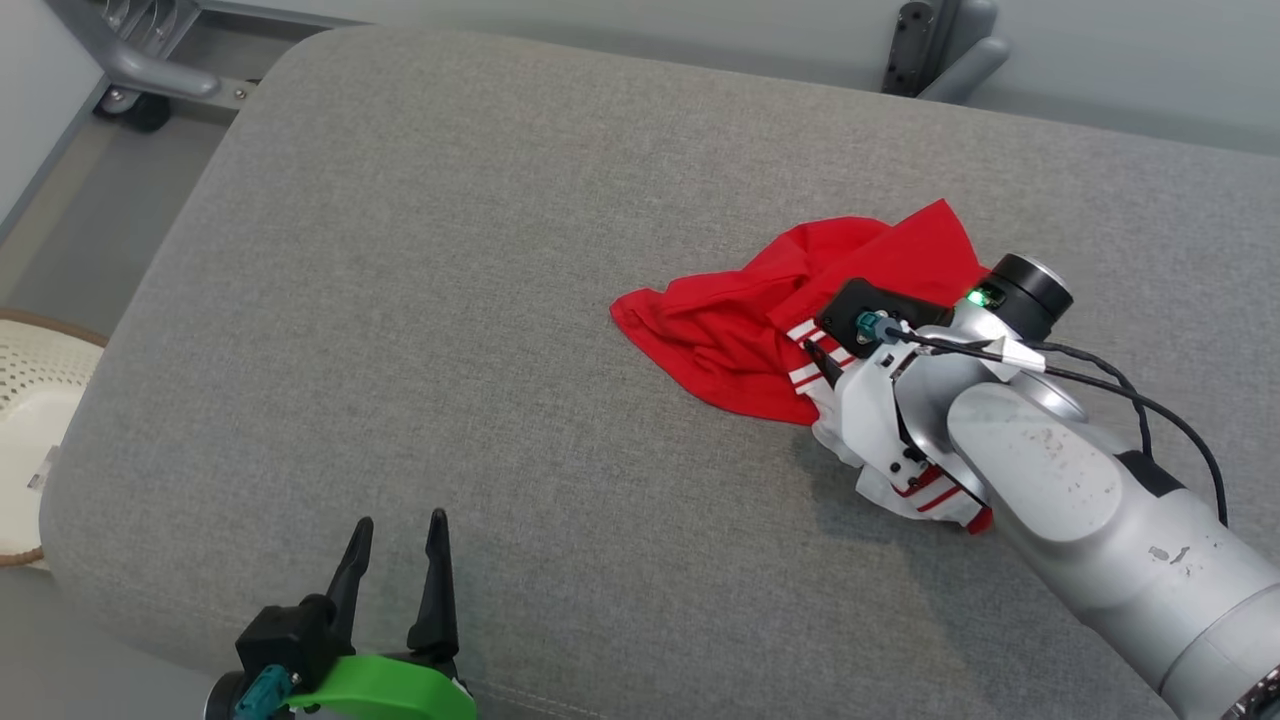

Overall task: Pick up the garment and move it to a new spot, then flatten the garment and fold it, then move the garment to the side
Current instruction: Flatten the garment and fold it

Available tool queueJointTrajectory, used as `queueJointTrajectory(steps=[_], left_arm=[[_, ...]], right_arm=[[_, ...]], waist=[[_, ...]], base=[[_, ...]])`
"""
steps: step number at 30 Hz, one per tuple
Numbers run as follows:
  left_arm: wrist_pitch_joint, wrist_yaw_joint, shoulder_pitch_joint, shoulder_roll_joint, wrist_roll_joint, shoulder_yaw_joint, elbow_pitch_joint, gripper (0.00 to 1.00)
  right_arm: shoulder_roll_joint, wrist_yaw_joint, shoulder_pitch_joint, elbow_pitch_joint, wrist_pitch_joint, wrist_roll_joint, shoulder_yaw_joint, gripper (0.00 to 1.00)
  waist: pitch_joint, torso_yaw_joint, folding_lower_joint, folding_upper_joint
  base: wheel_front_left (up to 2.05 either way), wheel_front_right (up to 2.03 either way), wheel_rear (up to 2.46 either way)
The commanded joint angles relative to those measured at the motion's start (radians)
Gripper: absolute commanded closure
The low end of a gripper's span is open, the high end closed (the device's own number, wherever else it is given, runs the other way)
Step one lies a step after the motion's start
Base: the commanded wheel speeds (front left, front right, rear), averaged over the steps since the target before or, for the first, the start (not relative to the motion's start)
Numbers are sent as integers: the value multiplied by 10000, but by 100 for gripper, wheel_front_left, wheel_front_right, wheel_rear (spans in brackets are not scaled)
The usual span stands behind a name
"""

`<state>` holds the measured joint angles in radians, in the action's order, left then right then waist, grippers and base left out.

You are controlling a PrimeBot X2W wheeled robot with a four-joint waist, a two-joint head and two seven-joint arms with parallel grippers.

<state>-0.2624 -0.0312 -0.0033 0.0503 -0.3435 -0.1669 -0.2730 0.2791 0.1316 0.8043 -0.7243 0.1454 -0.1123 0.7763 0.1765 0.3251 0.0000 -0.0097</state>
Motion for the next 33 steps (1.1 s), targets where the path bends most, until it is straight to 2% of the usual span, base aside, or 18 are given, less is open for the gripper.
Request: queueJointTrajectory(steps=[1, 2, 4, 8, 11, 20, 24, 28, 29, 30, 31, 33], left_arm=[[-28, 51, -170, 16, -109, -27, 33, 0], [-28, 66, -191, 16, -103, -39, 41, 0], [-28, 70, -249, 16, -157, -45, 68, 0], [-28, 42, -320, 15, -101, -32, 191, 0], [-28, -2, -359, 15, -82, -16, 288, 0], [-28, -135, -608, 16, -71, -317, 290, 0], [-28, -164, -738, 15, -33, -501, 247, 0], [-28, -134, -807, 15, -80, -652, 166, 0], [-28, -131, -832, 15, -100, -681, 133, 0], [-28, -122, -869, 16, -103, -698, 100, 0], [-28, -113, -894, 16, -104, -700, 70, 0], [-28, -82, -892, 15, -72, -672, 28, 0]], right_arm=[[82, -18, 139, -26, 26, -157, 94, 12], [137, -18, 221, -29, 14, -163, 165, 49], [146, -18, 281, -64, 24, -254, 188, 100], [105, -18, 530, 36, -245, -217, -57, 100], [150, -18, 743, 170, -656, -215, -719, 100], [1241, -18, 1430, -406, -1438, 616, -4171, 100], [1772, -20, 1514, -775, -1758, 1365, -5822, 100], [2178, -18, 1386, -1197, -1771, 2369, -7913, 100], [2258, -18, 1328, -1284, -1763, 2637, -8513, 63], [2272, -18, 1230, -1371, -1706, 2967, -9076, 11], [2197, -18, 1134, -1410, -1740, 3191, -9630, 0], [1912, -15, 1017, -1299, -2009, 3736, -10366, 0]], waist=[[265, 209, 0, 97], [285, 198, 0, 97], [318, 164, 0, 97], [399, 70, 0, 97], [496, -11, 0, 97], [985, 180, 0, 97], [1211, 444, 0, 97], [1439, 667, 0, 97], [1482, 707, 0, 97], [1508, 733, 0, 97], [1519, 743, 0, 97], [1497, 703, 0, 97]], base=[[0, 0, 0], [0, 0, 0], [0, 0, 0], [0, 0, 0], [0, 0, 0], [0, 0, 0], [0, 0, 0], [0, 0, 0], [0, 0, 0], [0, 0, 0], [0, 0, 0], [0, 0, 0]])
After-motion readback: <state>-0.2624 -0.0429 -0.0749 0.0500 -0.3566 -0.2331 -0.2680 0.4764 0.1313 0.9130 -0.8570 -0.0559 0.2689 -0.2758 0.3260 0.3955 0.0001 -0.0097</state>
